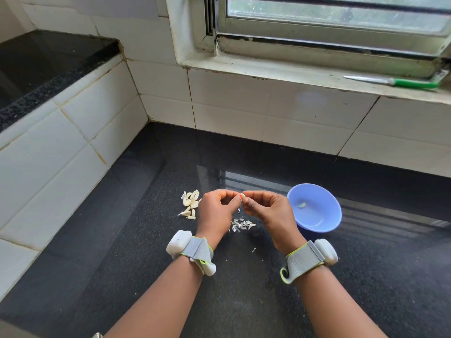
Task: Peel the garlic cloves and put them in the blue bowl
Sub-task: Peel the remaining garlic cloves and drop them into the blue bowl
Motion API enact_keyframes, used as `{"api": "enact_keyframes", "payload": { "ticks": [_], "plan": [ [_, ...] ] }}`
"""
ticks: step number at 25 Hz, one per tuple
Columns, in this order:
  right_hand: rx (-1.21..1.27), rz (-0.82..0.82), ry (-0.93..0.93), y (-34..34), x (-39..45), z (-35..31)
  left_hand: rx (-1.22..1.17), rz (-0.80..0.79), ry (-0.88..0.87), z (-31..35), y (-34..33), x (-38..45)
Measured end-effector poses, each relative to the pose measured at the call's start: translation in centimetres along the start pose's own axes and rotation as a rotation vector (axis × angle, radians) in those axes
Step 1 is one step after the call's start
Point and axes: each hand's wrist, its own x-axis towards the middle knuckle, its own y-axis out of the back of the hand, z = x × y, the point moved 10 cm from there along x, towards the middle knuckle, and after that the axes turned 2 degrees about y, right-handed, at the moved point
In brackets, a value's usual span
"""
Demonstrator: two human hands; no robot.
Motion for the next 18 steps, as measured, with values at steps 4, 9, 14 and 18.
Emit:
{"api": "enact_keyframes", "payload": {
  "ticks": [4, 9, 14, 18],
  "plan": [
    [0.013, -0.01, -0.016, -0.2, -0.1, 0.2, 0.051, 0.016, -0.008, 0.4, 0.2, 0.0],
    [0.075, -0.028, -0.095, -0.4, 0.0, 0.9, 0.041, 0.005, 0.009, -0.3, 0.0, 0.0],
    [0.075, -0.002, -0.09, -0.1, -0.1, 0.9, 0.027, -0.033, -0.01, -0.3, -0.1, -0.2],
    [-0.208, 0.029, 0.049, 0.5, 0.1, -0.2, 0.094, -0.026, -0.024, 0.0, 0.0, -0.1]
  ]
}}
